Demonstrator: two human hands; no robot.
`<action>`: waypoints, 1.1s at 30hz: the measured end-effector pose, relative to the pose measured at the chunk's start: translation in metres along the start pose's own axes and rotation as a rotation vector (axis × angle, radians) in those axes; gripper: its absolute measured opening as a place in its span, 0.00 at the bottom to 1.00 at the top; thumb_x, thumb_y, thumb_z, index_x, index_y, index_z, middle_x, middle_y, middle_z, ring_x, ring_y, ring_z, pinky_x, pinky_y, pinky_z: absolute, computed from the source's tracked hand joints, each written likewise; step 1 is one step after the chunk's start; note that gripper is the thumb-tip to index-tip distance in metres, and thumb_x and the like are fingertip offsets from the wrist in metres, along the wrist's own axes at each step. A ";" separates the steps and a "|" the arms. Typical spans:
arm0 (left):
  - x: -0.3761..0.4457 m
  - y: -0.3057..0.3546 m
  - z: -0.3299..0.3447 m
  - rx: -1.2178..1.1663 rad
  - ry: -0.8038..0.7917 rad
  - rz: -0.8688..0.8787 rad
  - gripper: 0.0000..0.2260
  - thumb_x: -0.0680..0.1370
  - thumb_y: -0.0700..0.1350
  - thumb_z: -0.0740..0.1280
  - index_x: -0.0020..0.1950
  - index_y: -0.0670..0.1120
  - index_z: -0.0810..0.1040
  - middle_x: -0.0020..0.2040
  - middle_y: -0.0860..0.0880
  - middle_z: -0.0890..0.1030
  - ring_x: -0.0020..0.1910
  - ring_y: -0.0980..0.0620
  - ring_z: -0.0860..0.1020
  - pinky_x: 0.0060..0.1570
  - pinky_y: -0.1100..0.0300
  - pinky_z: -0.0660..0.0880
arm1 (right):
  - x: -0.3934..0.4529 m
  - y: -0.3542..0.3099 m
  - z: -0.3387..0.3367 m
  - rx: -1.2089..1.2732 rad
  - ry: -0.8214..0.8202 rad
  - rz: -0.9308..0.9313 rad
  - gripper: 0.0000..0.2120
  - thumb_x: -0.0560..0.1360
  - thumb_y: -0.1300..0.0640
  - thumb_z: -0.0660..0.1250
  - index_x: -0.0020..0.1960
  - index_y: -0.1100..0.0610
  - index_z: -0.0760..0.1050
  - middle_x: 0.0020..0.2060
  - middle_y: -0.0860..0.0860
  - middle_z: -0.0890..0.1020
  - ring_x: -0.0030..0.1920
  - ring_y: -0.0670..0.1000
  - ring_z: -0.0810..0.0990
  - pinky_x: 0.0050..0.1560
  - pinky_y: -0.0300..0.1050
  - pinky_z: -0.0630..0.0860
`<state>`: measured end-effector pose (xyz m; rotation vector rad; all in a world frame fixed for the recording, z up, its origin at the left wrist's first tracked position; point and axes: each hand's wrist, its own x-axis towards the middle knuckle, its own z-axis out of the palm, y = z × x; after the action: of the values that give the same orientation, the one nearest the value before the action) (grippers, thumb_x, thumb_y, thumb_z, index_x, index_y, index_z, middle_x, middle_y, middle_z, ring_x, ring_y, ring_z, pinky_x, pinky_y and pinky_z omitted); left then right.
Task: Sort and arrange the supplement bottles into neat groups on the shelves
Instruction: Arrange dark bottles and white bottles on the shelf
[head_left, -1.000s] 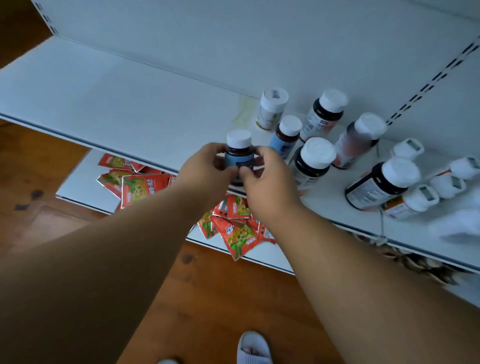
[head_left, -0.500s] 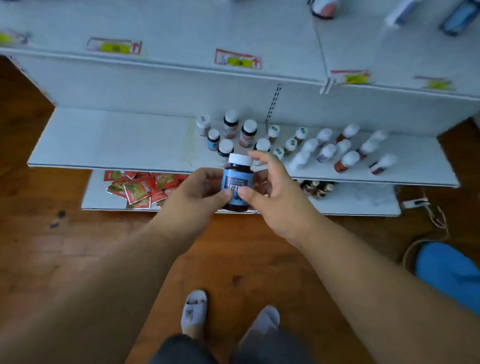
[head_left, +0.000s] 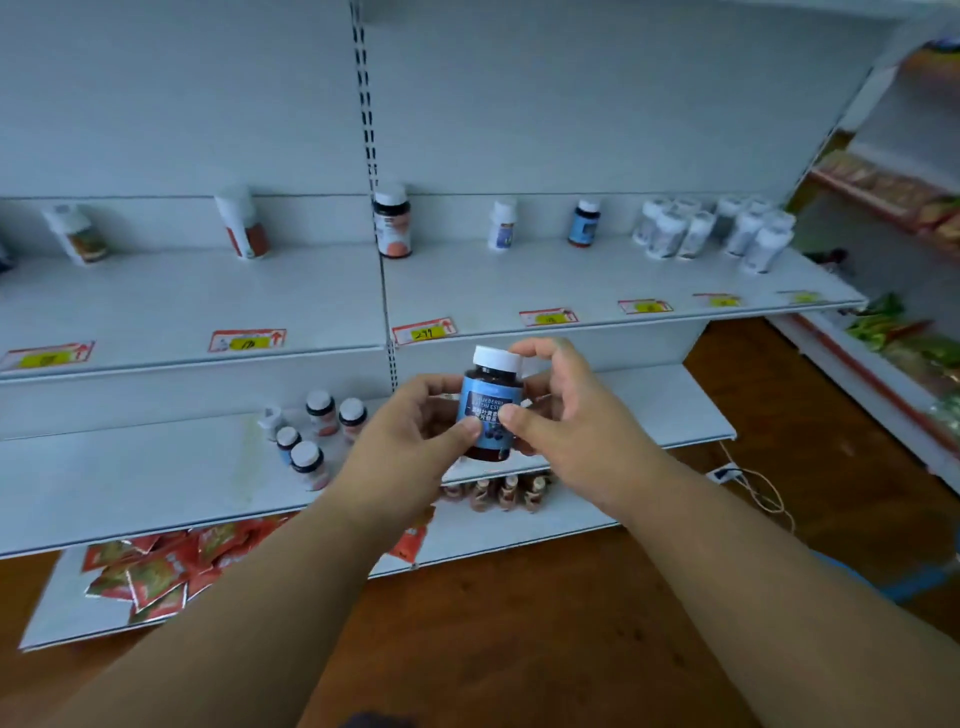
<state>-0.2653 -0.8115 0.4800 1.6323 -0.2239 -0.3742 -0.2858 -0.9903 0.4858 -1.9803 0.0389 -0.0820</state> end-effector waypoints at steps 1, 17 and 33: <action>0.011 0.007 0.006 0.008 0.004 0.006 0.11 0.80 0.38 0.66 0.60 0.51 0.75 0.48 0.51 0.85 0.43 0.62 0.84 0.39 0.69 0.75 | 0.011 0.002 -0.009 -0.006 0.006 0.001 0.23 0.76 0.59 0.70 0.59 0.34 0.67 0.48 0.49 0.80 0.45 0.51 0.82 0.49 0.61 0.81; 0.284 0.037 0.106 0.403 0.023 0.156 0.18 0.77 0.46 0.71 0.66 0.55 0.75 0.53 0.54 0.80 0.46 0.60 0.79 0.47 0.63 0.77 | 0.199 0.056 -0.149 -0.225 0.301 0.136 0.27 0.77 0.58 0.70 0.69 0.42 0.62 0.58 0.44 0.78 0.47 0.43 0.81 0.50 0.43 0.78; 0.475 0.000 0.253 0.400 0.348 -0.150 0.17 0.79 0.45 0.68 0.68 0.53 0.73 0.57 0.51 0.81 0.52 0.50 0.79 0.47 0.60 0.75 | 0.373 0.190 -0.279 -0.652 0.076 -0.071 0.21 0.74 0.63 0.69 0.65 0.56 0.68 0.59 0.57 0.79 0.58 0.57 0.78 0.51 0.49 0.75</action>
<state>0.0803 -1.2186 0.4124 2.0837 0.0958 -0.1572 0.0672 -1.3459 0.4376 -2.6296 0.0487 -0.2122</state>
